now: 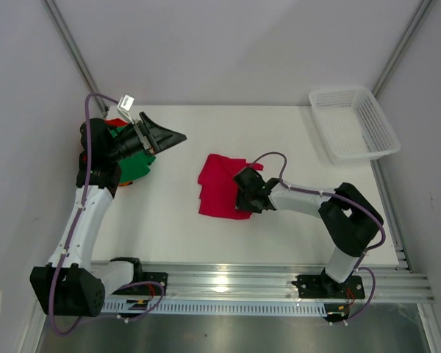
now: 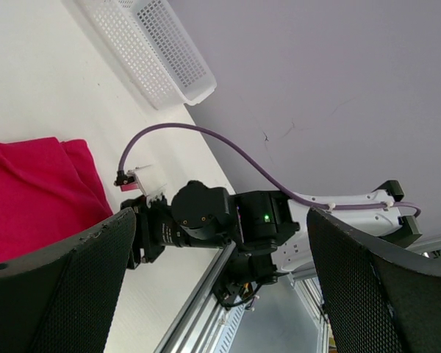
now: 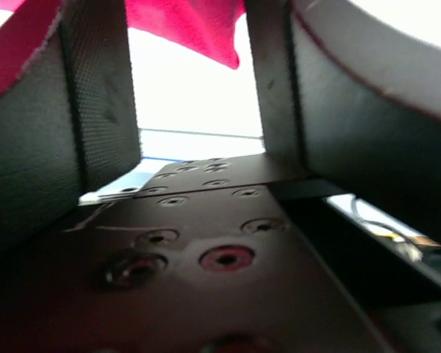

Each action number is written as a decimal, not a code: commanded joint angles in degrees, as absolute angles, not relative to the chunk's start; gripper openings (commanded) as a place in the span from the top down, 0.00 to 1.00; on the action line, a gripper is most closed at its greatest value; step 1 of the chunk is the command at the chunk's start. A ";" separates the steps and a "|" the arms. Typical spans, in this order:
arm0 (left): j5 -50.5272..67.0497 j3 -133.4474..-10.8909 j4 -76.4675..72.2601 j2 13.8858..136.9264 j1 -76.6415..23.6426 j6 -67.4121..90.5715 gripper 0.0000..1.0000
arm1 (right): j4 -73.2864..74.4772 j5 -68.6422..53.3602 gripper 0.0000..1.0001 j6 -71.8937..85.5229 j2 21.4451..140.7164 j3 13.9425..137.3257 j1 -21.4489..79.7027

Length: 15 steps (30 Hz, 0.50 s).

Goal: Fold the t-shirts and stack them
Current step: Put the neatly folded tshirt into the corner of the board with the left arm

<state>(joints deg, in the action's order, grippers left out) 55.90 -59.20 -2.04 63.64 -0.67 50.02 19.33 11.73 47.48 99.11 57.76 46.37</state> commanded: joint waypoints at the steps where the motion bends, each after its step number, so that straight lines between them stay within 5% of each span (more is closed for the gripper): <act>1: 56.60 -59.68 -2.72 63.28 -0.18 49.75 0.01 | 28.37 15.28 0.50 48.69 99.58 59.15 47.81; 15: 56.78 -56.78 -5.88 63.28 -0.18 51.59 0.00 | 36.38 27.77 0.51 45.88 93.96 65.47 48.43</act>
